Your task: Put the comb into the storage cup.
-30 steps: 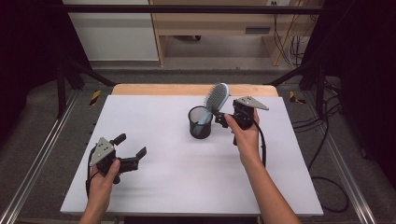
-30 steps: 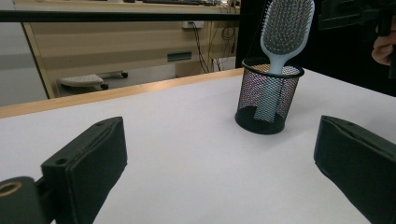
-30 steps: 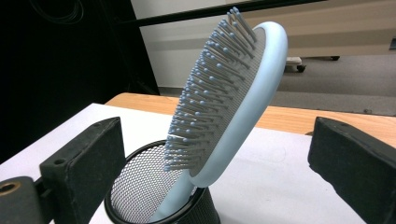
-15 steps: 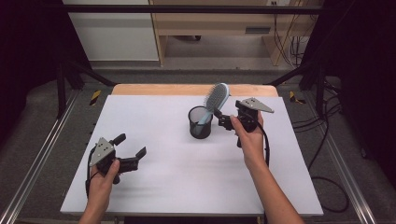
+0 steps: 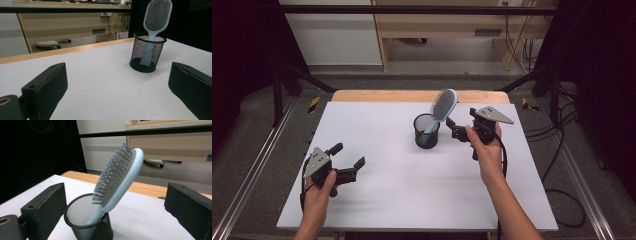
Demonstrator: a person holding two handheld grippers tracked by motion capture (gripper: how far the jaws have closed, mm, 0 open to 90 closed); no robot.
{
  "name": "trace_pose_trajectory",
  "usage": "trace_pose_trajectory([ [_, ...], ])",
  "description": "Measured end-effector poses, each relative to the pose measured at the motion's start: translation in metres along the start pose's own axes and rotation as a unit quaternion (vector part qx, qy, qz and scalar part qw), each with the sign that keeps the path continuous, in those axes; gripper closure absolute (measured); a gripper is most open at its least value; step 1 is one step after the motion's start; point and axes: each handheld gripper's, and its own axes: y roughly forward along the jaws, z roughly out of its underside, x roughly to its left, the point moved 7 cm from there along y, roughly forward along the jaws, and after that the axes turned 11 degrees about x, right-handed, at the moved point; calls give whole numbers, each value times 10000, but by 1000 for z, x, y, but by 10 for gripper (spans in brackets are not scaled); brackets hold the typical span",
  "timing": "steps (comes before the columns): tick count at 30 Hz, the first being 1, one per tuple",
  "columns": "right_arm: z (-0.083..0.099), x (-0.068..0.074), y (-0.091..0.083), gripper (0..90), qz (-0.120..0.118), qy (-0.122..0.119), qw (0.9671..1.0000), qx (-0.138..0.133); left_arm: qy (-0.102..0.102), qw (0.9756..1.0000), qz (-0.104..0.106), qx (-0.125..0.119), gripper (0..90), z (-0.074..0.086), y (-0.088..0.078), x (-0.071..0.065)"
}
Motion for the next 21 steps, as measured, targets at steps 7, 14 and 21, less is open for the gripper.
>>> trace_pose_trajectory([
  [7,-2,-4,-13,37,95,-178,9996,-179,101,9999,-74,7,20,0,-2,1],
  [14,-2,-6,-23,37,113,-210,9994,-264,98,9999,-95,-18,20,0,-3,2],
  [21,-3,-8,-33,38,142,-306,9987,-384,85,9999,-135,-56,20,-1,-5,5],
])
